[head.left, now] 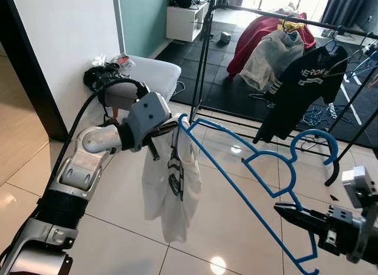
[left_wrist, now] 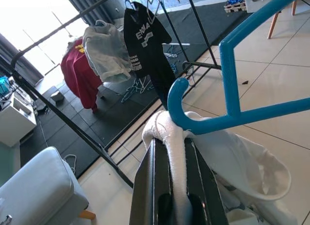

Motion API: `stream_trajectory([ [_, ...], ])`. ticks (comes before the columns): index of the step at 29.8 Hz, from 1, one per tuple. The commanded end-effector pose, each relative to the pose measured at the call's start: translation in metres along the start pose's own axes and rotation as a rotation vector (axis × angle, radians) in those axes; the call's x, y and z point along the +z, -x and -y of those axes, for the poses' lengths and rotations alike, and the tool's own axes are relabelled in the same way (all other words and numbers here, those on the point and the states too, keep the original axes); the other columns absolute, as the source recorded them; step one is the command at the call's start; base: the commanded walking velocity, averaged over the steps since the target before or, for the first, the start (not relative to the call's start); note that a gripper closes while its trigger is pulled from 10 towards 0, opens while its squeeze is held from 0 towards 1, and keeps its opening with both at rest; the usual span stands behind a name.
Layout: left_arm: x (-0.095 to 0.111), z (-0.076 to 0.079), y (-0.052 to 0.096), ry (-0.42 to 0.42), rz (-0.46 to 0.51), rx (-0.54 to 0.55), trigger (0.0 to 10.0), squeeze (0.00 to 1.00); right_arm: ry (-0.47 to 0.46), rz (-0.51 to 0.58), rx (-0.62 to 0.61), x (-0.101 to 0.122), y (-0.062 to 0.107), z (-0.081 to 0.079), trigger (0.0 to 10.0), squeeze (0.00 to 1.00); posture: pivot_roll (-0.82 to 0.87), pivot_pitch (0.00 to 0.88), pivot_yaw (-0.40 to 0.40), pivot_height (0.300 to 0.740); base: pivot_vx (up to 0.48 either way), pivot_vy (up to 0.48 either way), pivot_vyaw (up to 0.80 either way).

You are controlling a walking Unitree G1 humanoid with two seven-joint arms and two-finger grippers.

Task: Hang hanger

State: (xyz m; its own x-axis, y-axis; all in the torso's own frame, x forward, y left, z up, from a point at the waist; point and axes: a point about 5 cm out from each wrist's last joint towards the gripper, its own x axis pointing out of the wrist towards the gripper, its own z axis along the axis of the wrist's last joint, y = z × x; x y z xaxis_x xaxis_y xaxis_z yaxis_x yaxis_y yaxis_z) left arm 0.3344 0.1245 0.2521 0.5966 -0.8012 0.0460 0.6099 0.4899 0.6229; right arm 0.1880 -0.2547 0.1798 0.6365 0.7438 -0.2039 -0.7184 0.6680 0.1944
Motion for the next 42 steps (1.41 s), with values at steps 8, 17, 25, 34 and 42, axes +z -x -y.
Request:
stream_trajectory([
  [8,0.01,-0.01,0.004,-0.049,0.021,0.009,10.0,0.0,0.015,0.065,0.002,0.01,0.005,-0.002,10.0,0.0,-0.06,0.098,-0.038,0.74,0.0,0.0,0.0],
  [17,-0.005,-0.008,0.008,-0.062,-0.046,0.003,10.0,0.0,0.079,0.178,0.031,0.04,0.026,-0.009,10.0,0.0,-0.06,0.098,-0.034,0.74,0.0,0.0,0.0],
  [25,0.002,-0.022,0.011,-0.097,-0.04,0.065,10.0,0.0,0.036,-0.019,-0.115,0.008,0.026,0.003,10.0,0.0,-0.07,0.094,-0.036,0.74,0.0,0.0,0.0],
  [34,0.008,-0.025,0.01,-0.113,-0.015,0.076,10.0,0.0,0.035,-0.028,-0.135,0.004,0.022,0.005,4.2,0.0,-0.07,0.089,-0.037,0.74,0.0,0.0,0.0],
  [42,0.013,-0.019,0.004,-0.106,0.015,0.057,10.0,0.0,0.042,0.046,-0.004,0.015,0.015,-0.01,10.0,0.0,-0.07,0.087,-0.038,0.74,0.0,0.0,0.0],
])
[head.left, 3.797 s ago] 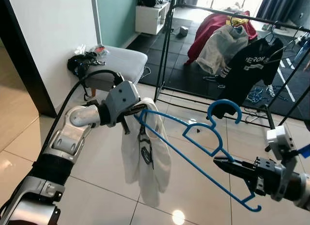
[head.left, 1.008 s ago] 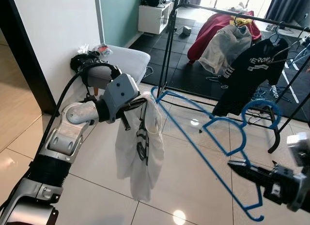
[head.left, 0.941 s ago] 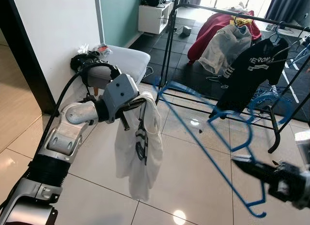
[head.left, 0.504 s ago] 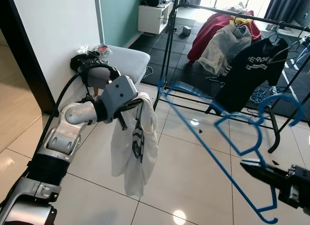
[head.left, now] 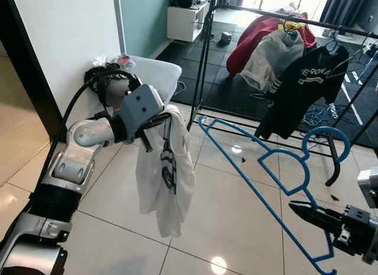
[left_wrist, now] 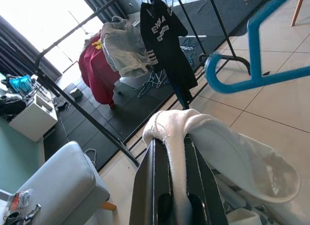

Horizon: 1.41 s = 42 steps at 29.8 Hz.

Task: Hang hanger

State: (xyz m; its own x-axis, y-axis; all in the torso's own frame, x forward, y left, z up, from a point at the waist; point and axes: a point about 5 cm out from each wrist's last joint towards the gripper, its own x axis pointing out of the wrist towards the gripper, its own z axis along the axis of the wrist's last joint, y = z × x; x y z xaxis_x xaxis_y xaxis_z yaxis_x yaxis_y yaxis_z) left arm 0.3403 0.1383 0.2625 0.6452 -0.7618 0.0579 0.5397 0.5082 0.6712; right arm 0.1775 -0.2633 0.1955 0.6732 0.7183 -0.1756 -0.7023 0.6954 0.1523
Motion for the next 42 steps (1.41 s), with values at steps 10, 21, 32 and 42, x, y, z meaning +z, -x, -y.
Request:
stream_trajectory([
  [10,0.012,-0.002,-0.004,-0.037,0.052,0.006,10.0,0.0,-0.003,-0.049,0.033,-0.005,0.0,-0.007,10.0,0.0,-0.08,0.092,-0.038,0.74,0.0,0.0,0.0],
  [21,0.025,-0.004,-0.006,-0.049,0.09,0.006,10.0,0.0,-0.006,-0.081,0.023,-0.013,-0.009,-0.002,10.0,0.0,-0.07,0.1,-0.044,0.74,0.0,0.0,0.0],
  [32,0.036,-0.007,-0.006,-0.05,0.13,0.006,10.0,0.0,0.003,-0.122,0.005,-0.018,-0.011,0.0,10.0,0.0,-0.07,0.1,-0.043,0.74,0.0,0.0,0.0],
  [42,0.044,0.004,-0.008,-0.021,0.164,-0.059,10.0,0.0,0.062,-0.175,-0.159,-0.019,-0.01,0.02,10.0,0.0,-0.07,0.101,-0.04,0.74,0.0,0.0,0.0],
])
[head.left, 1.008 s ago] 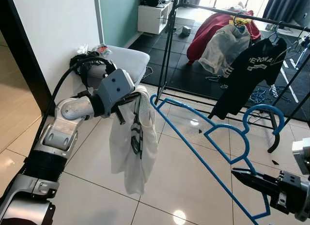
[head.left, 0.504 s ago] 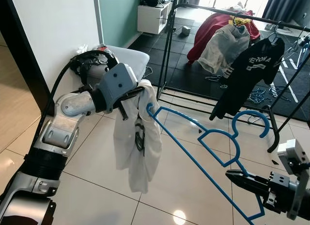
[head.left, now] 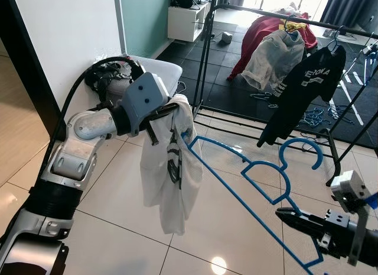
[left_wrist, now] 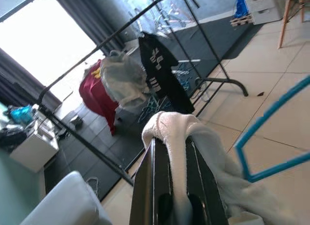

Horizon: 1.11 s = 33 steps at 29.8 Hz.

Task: Hang hanger

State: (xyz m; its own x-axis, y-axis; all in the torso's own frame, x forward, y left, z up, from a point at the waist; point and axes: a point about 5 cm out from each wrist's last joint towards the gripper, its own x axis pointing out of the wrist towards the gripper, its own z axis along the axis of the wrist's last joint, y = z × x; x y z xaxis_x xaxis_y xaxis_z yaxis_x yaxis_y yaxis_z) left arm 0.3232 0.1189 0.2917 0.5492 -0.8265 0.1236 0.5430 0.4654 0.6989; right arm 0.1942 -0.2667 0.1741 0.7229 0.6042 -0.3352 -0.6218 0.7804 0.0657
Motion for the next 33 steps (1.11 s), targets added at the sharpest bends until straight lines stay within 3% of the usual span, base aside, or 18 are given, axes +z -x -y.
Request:
stream_trajectory([
  [1,0.007,0.009,-0.005,0.027,0.046,-0.037,10.0,0.0,0.022,-0.049,-0.093,-0.005,0.0,0.011,10.0,0.0,-0.07,0.102,-0.041,0.74,0.0,0.0,0.0],
  [4,0.012,0.021,-0.006,0.07,0.077,-0.093,10.0,0.0,0.057,-0.095,-0.298,-0.011,-0.002,0.036,10.0,0.0,-0.07,0.101,-0.042,0.74,0.0,0.0,0.0],
  [22,0.015,0.037,-0.013,0.101,0.093,-0.154,10.0,0.0,0.003,0.013,-0.287,-0.004,-0.018,0.034,10.0,0.0,-0.07,0.091,-0.042,0.74,0.0,0.0,0.0],
  [24,0.014,0.048,-0.016,0.093,0.085,-0.197,10.0,0.0,-0.059,0.1,-0.271,0.004,-0.025,0.032,10.0,0.0,-0.07,0.089,-0.041,0.74,0.0,0.0,0.0],
  [29,0.013,0.058,-0.02,0.091,0.08,-0.227,10.0,0.0,-0.101,0.192,-0.279,0.013,-0.03,0.032,10.0,0.0,-0.07,0.086,-0.042,0.74,0.0,0.0,0.0],
  [31,0.012,0.068,-0.022,0.082,0.07,-0.258,10.0,0.0,-0.145,0.334,-0.277,0.027,-0.034,0.031,10.0,0.0,-0.07,0.086,-0.042,0.74,0.0,0.0,0.0],
  [32,0.012,0.068,-0.022,0.082,0.07,-0.258,10.0,0.0,-0.145,0.334,-0.277,0.027,-0.034,0.031,10.0,0.0,-0.07,0.086,-0.042,0.74,0.0,0.0,0.0],
  [33,0.009,0.074,-0.023,0.071,0.056,-0.278,10.0,0.0,-0.165,0.427,-0.268,0.038,-0.035,0.03,10.0,0.0,-0.07,0.087,-0.04,0.74,0.0,0.0,0.0],
])
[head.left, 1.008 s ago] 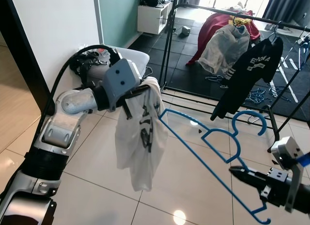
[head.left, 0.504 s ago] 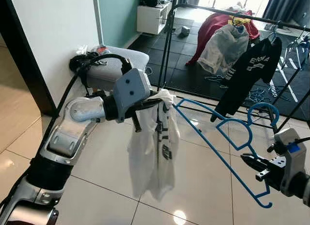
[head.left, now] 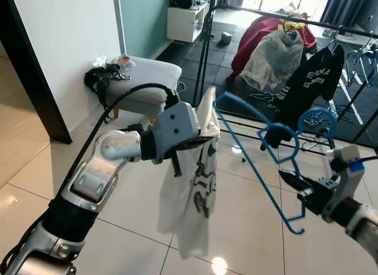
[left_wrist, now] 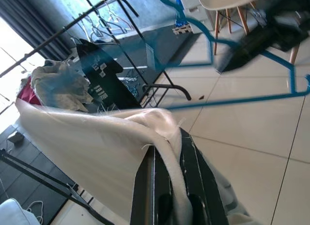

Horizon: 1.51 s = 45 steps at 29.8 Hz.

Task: Hang hanger

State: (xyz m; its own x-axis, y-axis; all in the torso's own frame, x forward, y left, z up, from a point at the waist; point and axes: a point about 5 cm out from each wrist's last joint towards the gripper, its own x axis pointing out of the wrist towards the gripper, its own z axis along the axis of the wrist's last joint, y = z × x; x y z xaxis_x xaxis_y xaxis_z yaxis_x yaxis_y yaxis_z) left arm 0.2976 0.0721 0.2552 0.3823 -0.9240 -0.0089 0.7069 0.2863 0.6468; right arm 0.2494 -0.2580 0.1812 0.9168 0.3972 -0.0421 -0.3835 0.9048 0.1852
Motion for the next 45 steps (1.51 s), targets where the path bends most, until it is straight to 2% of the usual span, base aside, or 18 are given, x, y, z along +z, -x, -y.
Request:
stream_trajectory([
  [1,0.003,0.012,-0.006,-0.019,0.018,-0.046,10.0,0.0,-0.003,0.097,-0.017,0.015,0.002,0.002,10.0,0.0,-0.07,0.087,-0.04,0.74,0.0,0.0,0.0],
  [3,-0.004,0.019,-0.008,-0.027,-0.009,-0.07,10.0,0.0,-0.06,0.244,0.034,0.032,-0.004,-0.008,10.0,0.0,-0.07,0.088,-0.039,0.74,0.0,0.0,0.0],
  [4,-0.006,0.02,-0.008,-0.028,-0.017,-0.073,10.0,0.0,-0.077,0.274,0.063,0.035,-0.005,-0.012,10.0,0.0,-0.07,0.093,-0.039,0.74,0.0,0.0,0.0],
  [10,-0.014,0.027,-0.009,-0.035,-0.055,-0.086,10.0,0.0,-0.119,0.338,0.152,0.041,-0.011,-0.026,10.0,0.0,-0.07,0.093,-0.039,0.74,0.0,0.0,0.0],
  [14,-0.016,0.029,-0.01,-0.022,-0.063,-0.082,10.0,0.0,-0.125,0.345,0.171,0.042,-0.013,-0.03,10.0,0.0,-0.07,0.093,-0.039,0.74,0.0,0.0,0.0],
  [15,-0.016,0.03,-0.011,-0.01,-0.064,-0.08,10.0,0.7,-0.127,0.349,0.183,0.043,-0.014,-0.032,10.0,0.0,-0.06,0.099,-0.037,0.74,0.0,0.0,0.0],
  [16,-0.017,0.031,-0.012,0.008,-0.064,-0.079,10.0,1.0,-0.129,0.353,0.195,0.044,-0.014,-0.034,10.0,0.0,-0.06,0.099,-0.037,0.74,0.0,0.0,0.0],
  [21,-0.018,0.028,-0.01,0.032,-0.065,-0.056,10.0,1.0,-0.125,0.353,0.223,0.047,-0.012,-0.037,10.0,0.0,-0.07,0.102,-0.037,0.74,0.0,0.0,0.0],
  [25,-0.002,0.019,-0.003,0.135,0.031,-0.048,10.0,1.0,-0.111,0.314,0.246,0.043,-0.008,-0.038,10.0,0.0,-0.06,0.106,-0.04,0.74,0.0,0.0,0.0],
  [30,0.005,0.015,0.0,0.152,0.066,-0.047,10.0,1.0,-0.106,0.303,0.27,0.042,-0.005,-0.039,10.0,0.0,-0.06,0.106,-0.038,0.74,0.0,0.0,0.0],
  [32,0.001,0.004,0.006,0.134,0.047,0.016,10.0,1.0,-0.105,0.294,0.333,0.043,0.0,-0.043,10.0,0.0,-0.06,0.105,-0.034,0.74,0.0,0.0,0.0],
  [33,-0.001,-0.006,0.009,0.12,0.04,0.087,10.0,1.0,-0.107,0.289,0.374,0.043,0.003,-0.045,10.0,0.0,-0.06,0.106,-0.034,0.74,0.0,0.0,0.0],
  [36,-0.003,-0.012,0.01,0.112,0.037,0.135,10.0,1.0,-0.109,0.285,0.399,0.044,0.005,-0.047,10.0,0.0,-0.06,0.106,-0.034,0.74,0.0,0.0,0.0],
  [37,0.002,-0.029,0.01,0.13,0.07,0.286,10.0,1.0,-0.087,0.246,0.457,0.041,0.01,-0.051,10.0,0.0,-0.06,0.105,-0.034,0.74,0.0,0.0,0.0],
  [38,0.003,-0.034,0.01,0.144,0.081,0.332,10.0,1.0,-0.076,0.23,0.474,0.04,0.012,-0.052,10.0,0.0,-0.06,0.105,-0.034,0.74,0.0,0.0,0.0],
  [39,0.005,-0.037,0.009,0.159,0.096,0.377,10.0,0.3,-0.068,0.22,0.489,0.04,0.013,-0.053,10.0,0.0,-0.06,0.105,-0.034,0.74,0.0,0.0,0.0],
  [40,0.007,-0.038,0.008,0.177,0.111,0.406,10.0,0.0,-0.062,0.22,0.498,0.04,0.014,-0.053,10.0,0.0,-0.06,0.105,-0.034,0.74,0.0,0.0,0.0],
  [45,0.011,-0.038,0.006,0.23,0.141,0.446,10.0,0.0,-0.054,0.223,0.522,0.042,0.016,-0.054,10.0,0.0,-0.06,0.104,-0.031,0.74,0.0,0.0,0.0],
])
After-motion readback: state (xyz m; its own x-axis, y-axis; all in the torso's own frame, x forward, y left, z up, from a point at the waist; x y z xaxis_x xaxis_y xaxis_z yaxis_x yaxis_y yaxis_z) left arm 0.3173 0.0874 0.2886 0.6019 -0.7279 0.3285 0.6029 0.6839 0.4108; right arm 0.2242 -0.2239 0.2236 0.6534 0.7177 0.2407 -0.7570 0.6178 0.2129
